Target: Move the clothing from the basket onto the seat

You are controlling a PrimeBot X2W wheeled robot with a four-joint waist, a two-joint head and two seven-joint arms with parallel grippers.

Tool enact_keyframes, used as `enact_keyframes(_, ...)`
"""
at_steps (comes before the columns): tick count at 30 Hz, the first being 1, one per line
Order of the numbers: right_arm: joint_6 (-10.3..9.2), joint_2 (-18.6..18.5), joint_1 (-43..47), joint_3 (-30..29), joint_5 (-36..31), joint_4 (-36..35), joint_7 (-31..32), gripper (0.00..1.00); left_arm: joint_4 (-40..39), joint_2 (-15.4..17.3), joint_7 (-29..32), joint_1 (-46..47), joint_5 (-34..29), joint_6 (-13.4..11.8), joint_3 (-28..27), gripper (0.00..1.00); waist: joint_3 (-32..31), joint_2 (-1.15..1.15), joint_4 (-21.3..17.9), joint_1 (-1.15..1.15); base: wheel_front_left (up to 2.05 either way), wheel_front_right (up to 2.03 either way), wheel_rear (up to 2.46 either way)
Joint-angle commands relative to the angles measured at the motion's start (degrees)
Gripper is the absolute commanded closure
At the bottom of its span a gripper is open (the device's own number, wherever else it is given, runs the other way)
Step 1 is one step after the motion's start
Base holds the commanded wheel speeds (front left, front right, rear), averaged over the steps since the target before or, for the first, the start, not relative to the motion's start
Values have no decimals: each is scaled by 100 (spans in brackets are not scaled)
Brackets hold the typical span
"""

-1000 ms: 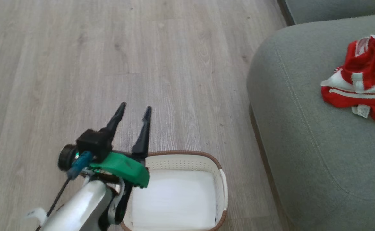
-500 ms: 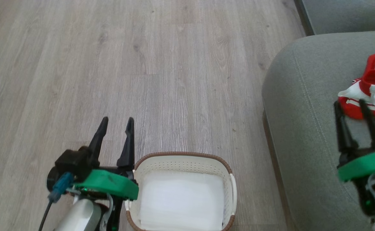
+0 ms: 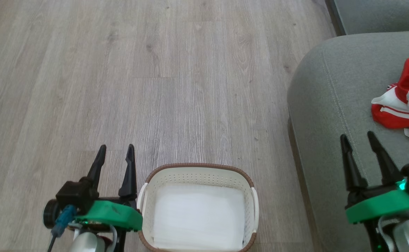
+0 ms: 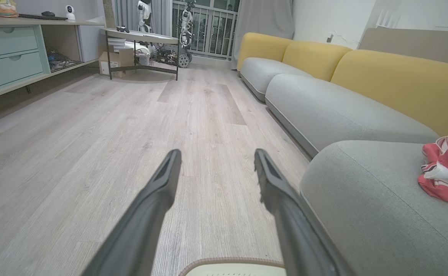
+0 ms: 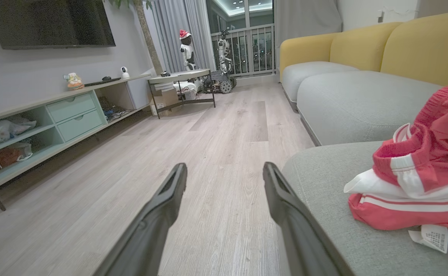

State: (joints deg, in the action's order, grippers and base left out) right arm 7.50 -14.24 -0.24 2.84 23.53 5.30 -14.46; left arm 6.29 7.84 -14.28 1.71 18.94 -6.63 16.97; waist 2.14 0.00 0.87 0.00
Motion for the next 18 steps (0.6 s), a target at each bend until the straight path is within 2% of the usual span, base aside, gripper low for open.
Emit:
enact_keyframes(1, -1, -53, -46, 138, -61, -238, -53, 0, -143, -57, -72, 171, -85, 55, -313, 0, 1, 0, -3, 0, 0, 0, 0)
enact_keyframes(9, -1, -18, 46, 210, -149, -316, -53, 0, -97, -355, -72, 113, -497, 320, -731, 0, 17, 0, -7, 0, 0, 0, 0)
enact_keyframes(18, -1, 29, 43, 139, -169, -381, -53, 0, -26, -472, -72, 93, -658, 538, -932, 0, 23, 0, -32, 0, 0, 0, 0)
